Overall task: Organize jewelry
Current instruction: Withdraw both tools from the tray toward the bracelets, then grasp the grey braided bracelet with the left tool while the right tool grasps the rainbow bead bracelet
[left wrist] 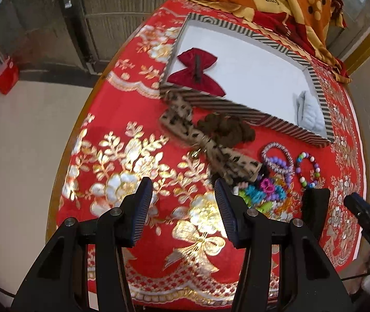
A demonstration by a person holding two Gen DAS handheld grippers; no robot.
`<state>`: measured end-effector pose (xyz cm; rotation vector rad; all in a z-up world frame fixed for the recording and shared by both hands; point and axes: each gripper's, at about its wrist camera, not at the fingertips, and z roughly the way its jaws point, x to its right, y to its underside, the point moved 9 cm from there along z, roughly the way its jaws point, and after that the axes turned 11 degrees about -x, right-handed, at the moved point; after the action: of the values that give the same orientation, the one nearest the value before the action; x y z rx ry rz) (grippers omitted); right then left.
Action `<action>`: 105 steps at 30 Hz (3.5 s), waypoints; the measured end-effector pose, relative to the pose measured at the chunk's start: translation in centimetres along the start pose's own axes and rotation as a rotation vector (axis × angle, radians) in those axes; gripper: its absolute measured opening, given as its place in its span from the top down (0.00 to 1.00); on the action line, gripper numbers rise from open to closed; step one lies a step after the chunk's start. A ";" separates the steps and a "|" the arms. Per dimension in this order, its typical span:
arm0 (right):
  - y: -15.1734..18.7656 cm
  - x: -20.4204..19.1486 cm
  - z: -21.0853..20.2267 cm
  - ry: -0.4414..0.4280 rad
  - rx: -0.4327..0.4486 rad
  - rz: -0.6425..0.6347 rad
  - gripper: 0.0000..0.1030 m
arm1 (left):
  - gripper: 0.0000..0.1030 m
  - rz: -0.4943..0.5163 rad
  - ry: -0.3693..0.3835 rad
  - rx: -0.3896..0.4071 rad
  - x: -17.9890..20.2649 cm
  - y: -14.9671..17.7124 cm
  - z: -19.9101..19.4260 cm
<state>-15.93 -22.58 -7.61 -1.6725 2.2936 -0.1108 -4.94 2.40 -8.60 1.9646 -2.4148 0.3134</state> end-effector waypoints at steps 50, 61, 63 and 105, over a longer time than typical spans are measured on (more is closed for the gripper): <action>0.0 -6.7 -0.9 -0.244 0.015 -0.056 0.91 | 0.52 0.066 0.118 -0.045 3.9 -1.8 0.1; -0.1 -5.4 -2.2 -0.242 0.031 -0.031 0.91 | 0.52 0.146 0.100 -0.123 9.7 -4.7 2.9; -0.1 -5.3 -2.1 -0.246 0.027 -0.030 0.91 | 0.52 0.182 0.078 -0.138 10.7 -4.8 3.7; -4.3 -6.3 -2.6 -0.285 0.052 -0.072 0.91 | 0.94 0.229 0.052 -0.057 11.8 -7.2 1.9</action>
<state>-10.96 -18.28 -2.86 -1.6282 2.0058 0.0504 -0.19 -10.68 -7.85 1.6389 -2.5866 0.2917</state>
